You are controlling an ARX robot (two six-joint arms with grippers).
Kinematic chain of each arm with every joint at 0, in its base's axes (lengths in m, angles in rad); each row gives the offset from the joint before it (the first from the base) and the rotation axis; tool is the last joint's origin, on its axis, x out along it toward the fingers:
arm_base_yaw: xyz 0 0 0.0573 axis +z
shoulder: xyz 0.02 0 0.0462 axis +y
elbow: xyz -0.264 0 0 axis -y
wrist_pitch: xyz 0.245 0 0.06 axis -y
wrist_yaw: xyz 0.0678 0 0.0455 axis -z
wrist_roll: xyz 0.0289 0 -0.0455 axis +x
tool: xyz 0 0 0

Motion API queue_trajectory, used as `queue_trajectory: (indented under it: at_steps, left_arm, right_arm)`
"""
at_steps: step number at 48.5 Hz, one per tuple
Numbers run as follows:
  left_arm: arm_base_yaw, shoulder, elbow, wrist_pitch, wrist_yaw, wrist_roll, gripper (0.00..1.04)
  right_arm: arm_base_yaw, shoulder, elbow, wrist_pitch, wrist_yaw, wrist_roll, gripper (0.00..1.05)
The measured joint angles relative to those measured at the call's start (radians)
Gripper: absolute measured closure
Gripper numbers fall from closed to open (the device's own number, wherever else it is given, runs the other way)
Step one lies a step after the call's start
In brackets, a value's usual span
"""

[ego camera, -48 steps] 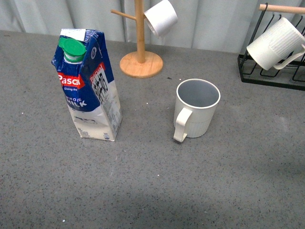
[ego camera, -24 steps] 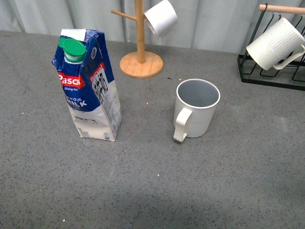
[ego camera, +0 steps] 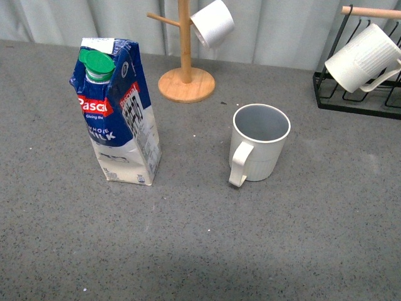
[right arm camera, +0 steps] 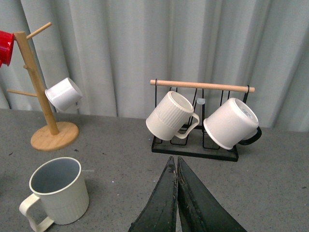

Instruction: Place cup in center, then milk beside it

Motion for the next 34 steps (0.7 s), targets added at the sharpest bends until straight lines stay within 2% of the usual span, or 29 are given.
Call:
queue_trajectory:
  at_steps: [34]
  left_arm:
    - [0.0,0.0,0.0,0.0,0.0,0.0,0.07]
  right_arm:
    - [0.0,-0.257,0.0,-0.248,0.0,0.0,1.04]
